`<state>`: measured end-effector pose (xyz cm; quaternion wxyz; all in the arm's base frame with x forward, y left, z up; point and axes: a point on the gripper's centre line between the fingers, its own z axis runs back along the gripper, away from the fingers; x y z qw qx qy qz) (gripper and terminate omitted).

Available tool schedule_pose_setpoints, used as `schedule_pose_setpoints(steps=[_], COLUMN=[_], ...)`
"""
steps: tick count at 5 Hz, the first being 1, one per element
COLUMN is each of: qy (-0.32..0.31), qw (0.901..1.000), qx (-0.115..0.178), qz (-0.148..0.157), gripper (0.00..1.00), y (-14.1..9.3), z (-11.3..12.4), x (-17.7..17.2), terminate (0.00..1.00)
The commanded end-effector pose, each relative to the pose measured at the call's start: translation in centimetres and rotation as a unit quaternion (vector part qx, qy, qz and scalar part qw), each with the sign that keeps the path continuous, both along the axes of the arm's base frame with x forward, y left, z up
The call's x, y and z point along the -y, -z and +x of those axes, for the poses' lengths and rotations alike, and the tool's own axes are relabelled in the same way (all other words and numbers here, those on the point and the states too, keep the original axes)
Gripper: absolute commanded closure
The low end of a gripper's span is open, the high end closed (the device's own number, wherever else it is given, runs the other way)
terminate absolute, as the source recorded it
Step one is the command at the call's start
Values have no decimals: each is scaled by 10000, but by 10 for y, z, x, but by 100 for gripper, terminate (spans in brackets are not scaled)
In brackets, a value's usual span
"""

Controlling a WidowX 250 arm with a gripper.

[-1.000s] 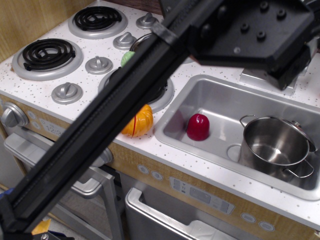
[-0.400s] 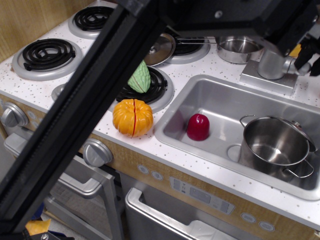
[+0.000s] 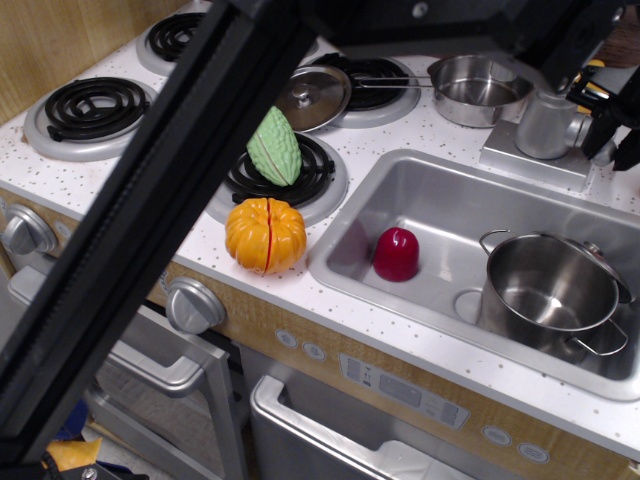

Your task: Turn lever vertical to front

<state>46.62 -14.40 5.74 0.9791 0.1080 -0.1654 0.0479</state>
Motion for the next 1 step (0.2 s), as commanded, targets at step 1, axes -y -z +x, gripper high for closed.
schedule_pose_setpoints(steps=[1], qy=[-74], qw=[9982], qx=[541], qz=[-244], gripper=[100], y=[-42], z=[6], x=[-2], terminate=[100])
